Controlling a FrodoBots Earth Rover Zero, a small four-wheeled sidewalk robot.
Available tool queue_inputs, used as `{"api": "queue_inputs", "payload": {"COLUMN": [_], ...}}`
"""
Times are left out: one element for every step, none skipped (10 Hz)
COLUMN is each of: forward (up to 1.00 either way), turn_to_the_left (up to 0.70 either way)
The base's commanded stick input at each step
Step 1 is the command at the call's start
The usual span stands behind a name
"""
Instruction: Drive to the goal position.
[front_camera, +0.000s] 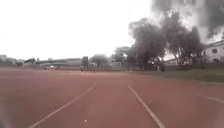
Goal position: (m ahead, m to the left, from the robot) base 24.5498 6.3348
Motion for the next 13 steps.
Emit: {"api": "queue_inputs", "payload": {"forward": [0.70,0.70,0.70,0.70,0.70,0.70,0.70,0.70,0.70,0.70,0.70,0.70,0.70], "turn_to_the_left": [0.00,0.00,0.00,0.00,0.00,0.00,0.00,0.00,0.00,0.00,-0.16,-0.33,-0.35]}}
